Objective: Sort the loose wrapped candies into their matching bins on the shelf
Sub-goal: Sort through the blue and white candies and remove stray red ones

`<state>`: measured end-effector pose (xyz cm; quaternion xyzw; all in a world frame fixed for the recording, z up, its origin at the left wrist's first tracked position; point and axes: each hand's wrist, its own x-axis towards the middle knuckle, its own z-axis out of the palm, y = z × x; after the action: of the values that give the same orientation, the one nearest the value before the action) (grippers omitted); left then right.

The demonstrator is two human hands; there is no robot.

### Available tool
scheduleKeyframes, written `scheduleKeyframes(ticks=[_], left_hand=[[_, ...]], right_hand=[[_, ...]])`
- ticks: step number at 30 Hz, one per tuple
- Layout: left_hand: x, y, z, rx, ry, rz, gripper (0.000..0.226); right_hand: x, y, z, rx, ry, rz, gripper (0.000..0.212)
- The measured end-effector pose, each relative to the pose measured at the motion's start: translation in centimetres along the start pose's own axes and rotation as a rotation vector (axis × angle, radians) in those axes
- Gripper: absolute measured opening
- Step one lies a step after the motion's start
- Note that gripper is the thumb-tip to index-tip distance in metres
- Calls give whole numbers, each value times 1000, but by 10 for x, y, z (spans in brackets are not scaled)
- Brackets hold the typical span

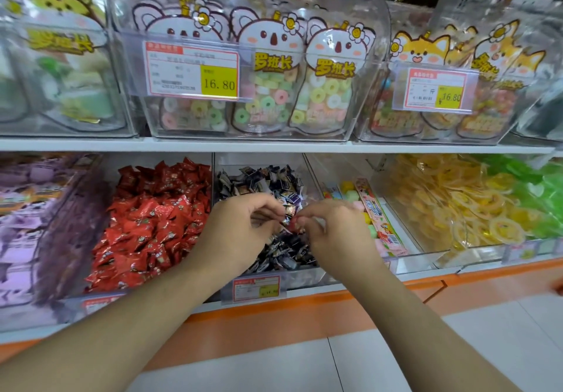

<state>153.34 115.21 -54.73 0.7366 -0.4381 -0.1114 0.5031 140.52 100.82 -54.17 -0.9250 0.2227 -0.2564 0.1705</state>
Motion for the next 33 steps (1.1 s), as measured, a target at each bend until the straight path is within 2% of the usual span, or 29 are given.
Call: scheduleKeyframes(ticks=[3,5,7,9,11,12,14,16,18,20,24,28,33], left_hand=[[-5,6,-5,145,-22,1,34],[-8,12,-8,105,-61,22,33],[-9,17,-12,2,-102,18,25],[-11,20,-23,6,-72,0,16],[-11,20,-40,118,7,2,9],[-12,20,-51,198,57,-7,7],[-11,15,-77,383,154,-62,9],[-10,2,-95,616,205,-166,36],[-13,-3,-101,680,148,-225,57],[-18,0,-92,586,74,-160,56],[-13,10,-58,519,-101,84,46],[19,2,-10,469,-345,149,42],[64,-24,43,614,-471,225,57]], right_hand=[[1,-6,-9,119,29,162,12],[1,-15,-13,314,6,230,11],[-1,-27,-14,460,-1,219,10],[-2,-36,-12,527,8,215,10],[-1,-37,-11,558,4,250,15],[-1,-34,-10,533,10,264,17],[-1,-24,-8,303,48,247,18],[-1,-13,-8,36,64,242,30],[-2,-5,-8,-38,38,303,42],[-2,0,-8,-31,10,366,46],[-6,7,-8,99,-4,437,47],[-7,16,-10,214,-1,454,48],[-7,24,-10,235,-6,435,44]])
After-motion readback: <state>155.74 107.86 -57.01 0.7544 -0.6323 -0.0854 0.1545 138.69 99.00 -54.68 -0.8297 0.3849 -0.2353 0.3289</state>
